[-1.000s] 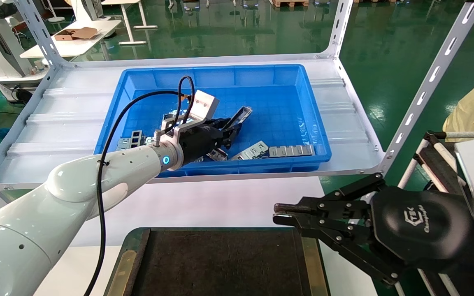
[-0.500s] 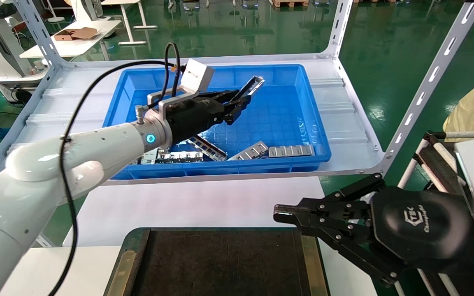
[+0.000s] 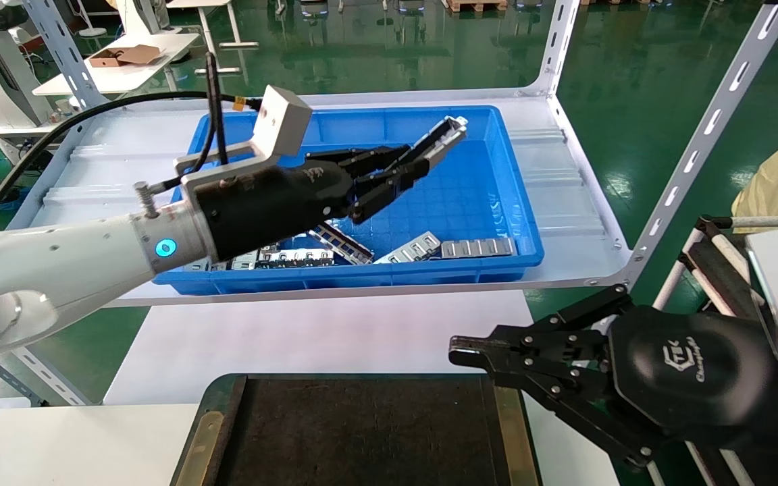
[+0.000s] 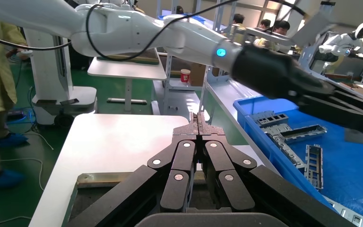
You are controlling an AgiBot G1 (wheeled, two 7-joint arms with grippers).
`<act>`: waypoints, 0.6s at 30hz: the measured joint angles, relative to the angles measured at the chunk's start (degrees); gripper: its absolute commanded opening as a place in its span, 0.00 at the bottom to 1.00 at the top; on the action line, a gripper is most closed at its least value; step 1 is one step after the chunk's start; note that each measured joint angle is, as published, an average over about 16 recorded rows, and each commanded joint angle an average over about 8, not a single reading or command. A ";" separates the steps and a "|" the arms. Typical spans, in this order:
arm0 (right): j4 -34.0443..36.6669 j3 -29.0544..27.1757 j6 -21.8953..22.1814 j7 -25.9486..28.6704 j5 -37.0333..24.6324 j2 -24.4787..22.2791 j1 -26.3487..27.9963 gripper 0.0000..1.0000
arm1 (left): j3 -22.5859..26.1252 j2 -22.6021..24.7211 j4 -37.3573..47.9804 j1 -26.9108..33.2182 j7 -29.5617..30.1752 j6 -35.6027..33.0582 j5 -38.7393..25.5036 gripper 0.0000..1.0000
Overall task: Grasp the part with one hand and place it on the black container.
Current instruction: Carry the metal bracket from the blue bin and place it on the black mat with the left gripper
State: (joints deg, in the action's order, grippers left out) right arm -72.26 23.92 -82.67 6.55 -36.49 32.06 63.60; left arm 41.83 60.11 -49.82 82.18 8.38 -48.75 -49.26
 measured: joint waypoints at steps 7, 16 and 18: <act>0.00 0.00 0.00 0.00 0.00 0.00 0.00 0.00 | -0.15 -6.88 -12.68 -5.06 4.31 -0.55 1.76 0.00; 0.00 0.00 0.00 0.00 0.00 0.00 0.00 0.00 | -0.13 -13.27 -24.45 -12.79 8.00 1.06 4.13 0.00; 0.00 0.00 0.00 0.00 0.00 0.00 0.00 0.00 | -0.02 -14.12 -25.82 -14.58 8.34 1.16 4.70 0.00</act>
State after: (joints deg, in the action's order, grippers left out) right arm -72.26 23.92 -82.67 6.54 -36.49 32.06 63.61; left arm 41.81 45.99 -75.65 67.60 16.71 -47.58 -44.55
